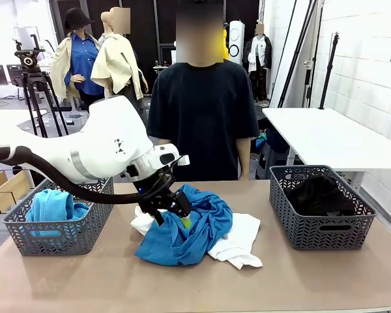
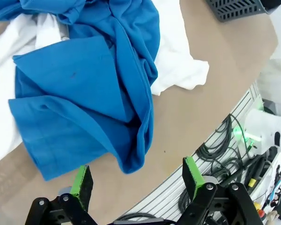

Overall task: Sort the tops and bottoms.
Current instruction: Lift clothes from the center of the table with your left hand.

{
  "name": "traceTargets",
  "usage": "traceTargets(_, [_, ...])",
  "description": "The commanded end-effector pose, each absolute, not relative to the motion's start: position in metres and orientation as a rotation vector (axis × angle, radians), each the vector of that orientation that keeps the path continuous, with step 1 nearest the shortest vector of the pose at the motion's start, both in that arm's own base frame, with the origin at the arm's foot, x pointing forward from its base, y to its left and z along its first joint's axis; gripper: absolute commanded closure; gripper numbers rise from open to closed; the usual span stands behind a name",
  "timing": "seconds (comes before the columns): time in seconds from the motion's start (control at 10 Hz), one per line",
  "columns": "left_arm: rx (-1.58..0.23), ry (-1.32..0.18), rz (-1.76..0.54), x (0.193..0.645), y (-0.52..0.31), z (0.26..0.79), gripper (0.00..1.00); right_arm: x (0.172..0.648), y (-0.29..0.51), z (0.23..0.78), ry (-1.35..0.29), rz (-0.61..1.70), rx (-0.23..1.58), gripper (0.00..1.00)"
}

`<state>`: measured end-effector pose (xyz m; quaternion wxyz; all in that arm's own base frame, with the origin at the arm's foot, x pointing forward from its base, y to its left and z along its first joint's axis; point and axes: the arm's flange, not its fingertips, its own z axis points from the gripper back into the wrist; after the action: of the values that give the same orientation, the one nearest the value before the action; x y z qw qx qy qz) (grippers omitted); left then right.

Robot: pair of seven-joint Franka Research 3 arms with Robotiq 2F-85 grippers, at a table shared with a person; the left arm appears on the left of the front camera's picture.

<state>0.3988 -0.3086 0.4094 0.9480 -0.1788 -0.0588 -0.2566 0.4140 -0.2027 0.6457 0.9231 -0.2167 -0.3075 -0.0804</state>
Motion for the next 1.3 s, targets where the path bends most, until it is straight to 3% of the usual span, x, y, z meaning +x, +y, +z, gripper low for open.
traceTargets(0.0, [-0.417,-0.142,-0.493,0.404,-0.321,0.393,0.0,0.414,-0.202,0.643,-0.623,-0.154,-0.45,0.0])
traceTargets(0.7, [-0.294,-0.173,-0.421,0.421,-0.341,0.336,0.0,0.414,-0.202,0.643,-0.623,-0.154,-0.45,0.0])
traceTargets(0.8, [-0.278,-0.168,-0.432,0.419,-0.34,0.331,0.04,0.414,-0.202,0.643,-0.623,-0.154,-0.45,0.0])
traceTargets(1.2, [-0.281,-0.174,-0.429,0.418,-0.338,0.333,0.79,0.414,-0.202,0.643,-0.623,-0.154,-0.45,0.0])
